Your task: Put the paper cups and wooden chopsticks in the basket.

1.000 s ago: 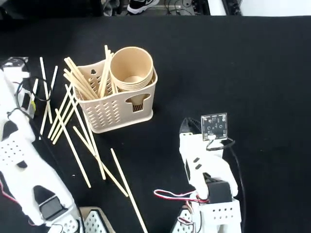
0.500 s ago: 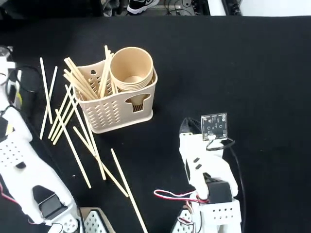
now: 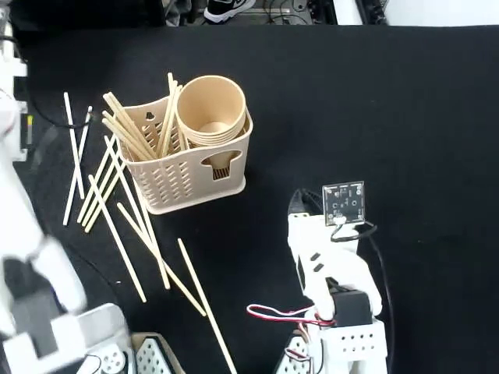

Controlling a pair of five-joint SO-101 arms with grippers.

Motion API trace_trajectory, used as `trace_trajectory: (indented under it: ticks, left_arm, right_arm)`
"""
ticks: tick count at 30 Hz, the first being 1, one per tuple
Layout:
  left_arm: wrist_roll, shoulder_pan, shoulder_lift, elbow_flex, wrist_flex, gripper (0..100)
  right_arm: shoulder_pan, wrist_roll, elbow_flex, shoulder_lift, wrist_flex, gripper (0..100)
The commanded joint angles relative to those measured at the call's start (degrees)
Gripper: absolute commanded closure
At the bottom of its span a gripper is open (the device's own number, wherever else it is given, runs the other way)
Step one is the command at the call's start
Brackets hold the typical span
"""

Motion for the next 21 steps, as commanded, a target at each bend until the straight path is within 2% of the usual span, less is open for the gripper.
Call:
trace_trajectory:
  ticks: [1,10,18,21]
  left_arm:
    - [8.62,5.41,-17.41,6.46,-9.67,97]
    - [24.97,17.45,-45.63,40.48,-39.91,97]
    - [26.99,25.54,-65.05,81.27,-83.78,97]
    - [26.99,26.51,-65.67,90.51,-94.68,97]
  right_arm:
    - [0.70,0.62,-0.22,-4.09,0.09,97.9]
    - [0.70,0.62,-0.22,-4.09,0.09,97.9]
    - [0.70,0.62,-0.22,-4.09,0.09,97.9]
    - [0.70,0.62,-0.22,-4.09,0.09,97.9]
